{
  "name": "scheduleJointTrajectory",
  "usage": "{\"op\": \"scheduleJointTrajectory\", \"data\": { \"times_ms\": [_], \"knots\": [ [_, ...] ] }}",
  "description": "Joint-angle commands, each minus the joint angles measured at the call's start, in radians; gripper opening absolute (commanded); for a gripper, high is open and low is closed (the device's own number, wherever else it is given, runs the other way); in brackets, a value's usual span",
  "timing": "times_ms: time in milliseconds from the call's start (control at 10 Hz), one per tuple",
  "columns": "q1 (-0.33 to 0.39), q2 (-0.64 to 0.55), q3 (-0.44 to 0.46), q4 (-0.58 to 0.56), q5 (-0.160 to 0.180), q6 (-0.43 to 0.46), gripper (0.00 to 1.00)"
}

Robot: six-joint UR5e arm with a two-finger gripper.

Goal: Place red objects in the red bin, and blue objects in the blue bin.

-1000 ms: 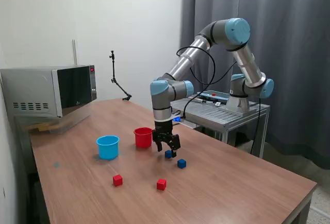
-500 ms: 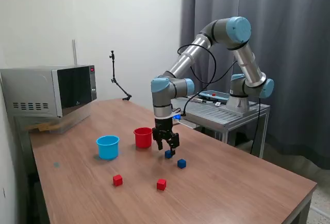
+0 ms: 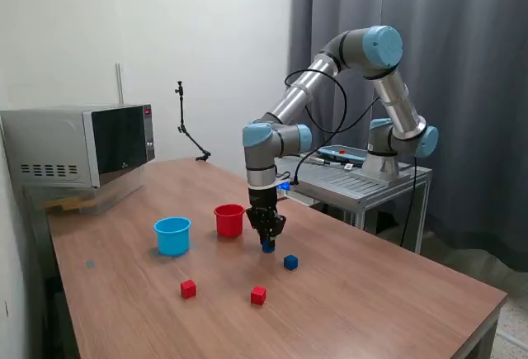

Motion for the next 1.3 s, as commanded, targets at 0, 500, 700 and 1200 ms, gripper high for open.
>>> {"op": "scheduleJointTrajectory", "data": {
  "times_ms": [0, 500, 700, 1200],
  "knots": [
    [0.000, -0.001, 0.004, 0.000, 0.000, 0.004, 0.00],
    [-0.020, -0.104, -0.195, 0.095, -0.017, 0.033, 0.00],
    [-0.031, -0.075, -0.353, 0.138, -0.016, 0.051, 0.00],
    [-0.098, 0.058, -0.519, 0.233, -0.016, 0.071, 0.00]
  ]
}}
